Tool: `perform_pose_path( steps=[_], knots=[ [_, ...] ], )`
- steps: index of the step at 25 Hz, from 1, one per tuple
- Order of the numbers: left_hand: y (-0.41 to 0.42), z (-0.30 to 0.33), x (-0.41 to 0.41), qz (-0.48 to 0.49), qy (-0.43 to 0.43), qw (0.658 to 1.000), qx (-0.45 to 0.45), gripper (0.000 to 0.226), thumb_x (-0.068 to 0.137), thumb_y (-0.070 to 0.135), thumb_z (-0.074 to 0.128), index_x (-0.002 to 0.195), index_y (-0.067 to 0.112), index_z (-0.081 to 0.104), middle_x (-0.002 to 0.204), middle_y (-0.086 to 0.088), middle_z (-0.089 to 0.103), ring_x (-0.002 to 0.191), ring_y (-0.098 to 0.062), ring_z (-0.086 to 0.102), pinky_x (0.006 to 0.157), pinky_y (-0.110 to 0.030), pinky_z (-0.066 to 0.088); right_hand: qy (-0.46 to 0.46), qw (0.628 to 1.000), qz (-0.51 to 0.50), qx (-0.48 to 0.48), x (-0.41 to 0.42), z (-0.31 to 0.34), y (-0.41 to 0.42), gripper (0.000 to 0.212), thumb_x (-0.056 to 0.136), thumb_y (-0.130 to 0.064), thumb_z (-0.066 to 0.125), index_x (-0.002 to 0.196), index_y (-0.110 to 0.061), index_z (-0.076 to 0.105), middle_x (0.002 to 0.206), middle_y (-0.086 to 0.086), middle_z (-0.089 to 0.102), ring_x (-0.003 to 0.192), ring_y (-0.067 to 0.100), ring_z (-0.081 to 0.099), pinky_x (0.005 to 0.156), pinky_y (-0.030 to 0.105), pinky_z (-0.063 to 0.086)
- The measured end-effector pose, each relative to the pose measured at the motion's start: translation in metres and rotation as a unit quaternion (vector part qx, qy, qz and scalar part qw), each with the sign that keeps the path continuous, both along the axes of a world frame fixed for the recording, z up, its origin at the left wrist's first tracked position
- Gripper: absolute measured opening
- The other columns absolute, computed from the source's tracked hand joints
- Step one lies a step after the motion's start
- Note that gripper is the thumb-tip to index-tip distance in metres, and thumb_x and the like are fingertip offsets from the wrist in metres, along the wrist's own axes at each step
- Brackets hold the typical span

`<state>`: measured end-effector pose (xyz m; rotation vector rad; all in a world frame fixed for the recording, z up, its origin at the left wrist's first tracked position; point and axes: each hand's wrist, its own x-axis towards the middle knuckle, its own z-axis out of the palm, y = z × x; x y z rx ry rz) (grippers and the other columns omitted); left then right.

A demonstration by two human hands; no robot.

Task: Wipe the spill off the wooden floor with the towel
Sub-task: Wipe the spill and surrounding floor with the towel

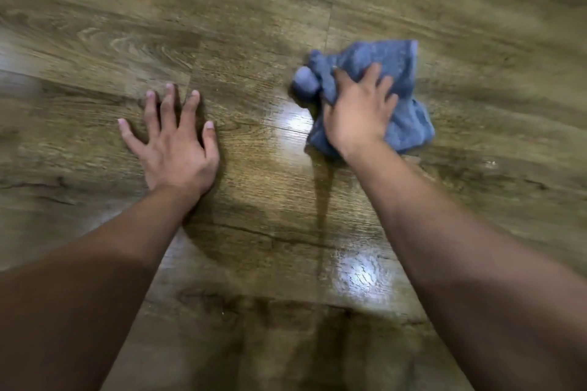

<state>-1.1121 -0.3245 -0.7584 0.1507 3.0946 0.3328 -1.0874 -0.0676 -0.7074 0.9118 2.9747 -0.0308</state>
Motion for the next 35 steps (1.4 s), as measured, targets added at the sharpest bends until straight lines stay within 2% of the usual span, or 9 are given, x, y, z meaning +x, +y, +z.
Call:
perform_pose_path(
  steps=[5,11,16,20,23,26,28,31,35],
  knots=[
    [-0.001,0.0,0.001,0.0,0.001,1.0,0.012,0.054,0.102,0.047,0.034,0.154,0.032,0.038,0.169,-0.001,0.021,0.157,-0.024,0.008,0.118,-0.071,0.003,0.001,0.974,0.225,-0.011,0.065,-0.001,-0.082,0.062,0.083,-0.04,0.063,0.143,-0.043,0.048,0.139,0.008,0.046,0.11,0.032,0.041,0.091,0.046,0.03],
    [-0.001,0.002,-0.001,0.0,-0.002,1.0,0.01,0.056,0.1,0.051,0.033,0.153,0.033,0.037,0.169,-0.001,0.021,0.158,-0.023,0.007,0.118,-0.071,0.002,-0.023,0.942,0.331,-0.052,0.218,0.002,-0.067,0.066,0.072,-0.039,0.051,0.137,-0.037,0.06,0.133,0.008,0.06,0.091,0.028,0.042,0.081,0.042,0.033],
    [0.001,0.006,0.0,0.002,-0.01,1.0,-0.001,0.057,0.102,0.052,0.033,0.155,0.031,0.034,0.169,-0.001,0.019,0.157,-0.023,0.005,0.118,-0.071,0.001,-0.01,0.99,0.137,-0.017,0.186,0.006,0.017,0.064,0.074,-0.032,0.073,0.137,-0.037,0.058,0.129,0.014,0.05,0.099,0.039,0.047,0.089,0.05,0.04],
    [0.003,0.007,0.001,-0.005,-0.008,1.0,-0.009,0.057,0.102,0.051,0.034,0.156,0.031,0.034,0.17,-0.001,0.019,0.157,-0.023,0.006,0.119,-0.07,0.001,0.038,0.995,-0.096,-0.007,0.08,-0.003,0.012,0.053,0.086,-0.035,0.065,0.138,-0.04,0.054,0.136,0.017,0.041,0.119,0.042,0.039,0.103,0.054,0.031],
    [0.002,0.007,0.0,0.002,-0.004,1.0,-0.006,0.057,0.102,0.049,0.035,0.156,0.03,0.035,0.17,-0.001,0.019,0.157,-0.023,0.006,0.119,-0.07,0.002,0.032,0.999,0.005,-0.026,0.044,-0.006,-0.048,0.059,0.086,-0.039,0.064,0.142,-0.044,0.047,0.14,0.013,0.04,0.119,0.037,0.037,0.099,0.05,0.029],
    [0.001,0.005,0.001,0.002,0.002,1.0,0.002,0.055,0.103,0.046,0.036,0.156,0.03,0.036,0.169,-0.002,0.021,0.157,-0.024,0.009,0.119,-0.07,0.003,0.02,0.977,0.208,-0.049,0.087,-0.002,-0.098,0.061,0.078,-0.04,0.066,0.138,-0.041,0.054,0.131,0.009,0.05,0.101,0.032,0.039,0.085,0.045,0.029],
    [0.001,0.004,0.001,-0.001,0.01,1.0,0.006,0.054,0.103,0.046,0.034,0.155,0.031,0.038,0.169,-0.002,0.024,0.157,-0.025,0.011,0.118,-0.07,0.005,0.012,0.963,0.261,-0.069,0.13,-0.002,-0.1,0.064,0.071,-0.04,0.066,0.134,-0.039,0.058,0.128,0.008,0.053,0.092,0.029,0.04,0.081,0.043,0.03],
    [-0.002,0.004,0.0,0.003,0.016,1.0,-0.002,0.055,0.101,0.046,0.031,0.154,0.032,0.04,0.168,-0.001,0.026,0.157,-0.025,0.013,0.118,-0.07,0.006,0.011,0.964,0.259,-0.061,0.152,-0.003,-0.063,0.068,0.065,-0.037,0.077,0.131,-0.036,0.061,0.125,0.01,0.054,0.089,0.031,0.042,0.08,0.043,0.034],
    [0.001,0.004,-0.002,-0.004,-0.013,1.0,-0.007,0.058,0.1,0.05,0.025,0.155,0.034,0.035,0.17,0.001,0.02,0.157,-0.023,0.007,0.119,-0.069,0.002,0.048,0.995,0.089,-0.009,0.061,-0.004,-0.015,0.056,0.078,-0.03,0.072,0.132,-0.033,0.06,0.126,0.019,0.047,0.105,0.042,0.044,0.092,0.054,0.038]
  ],
)
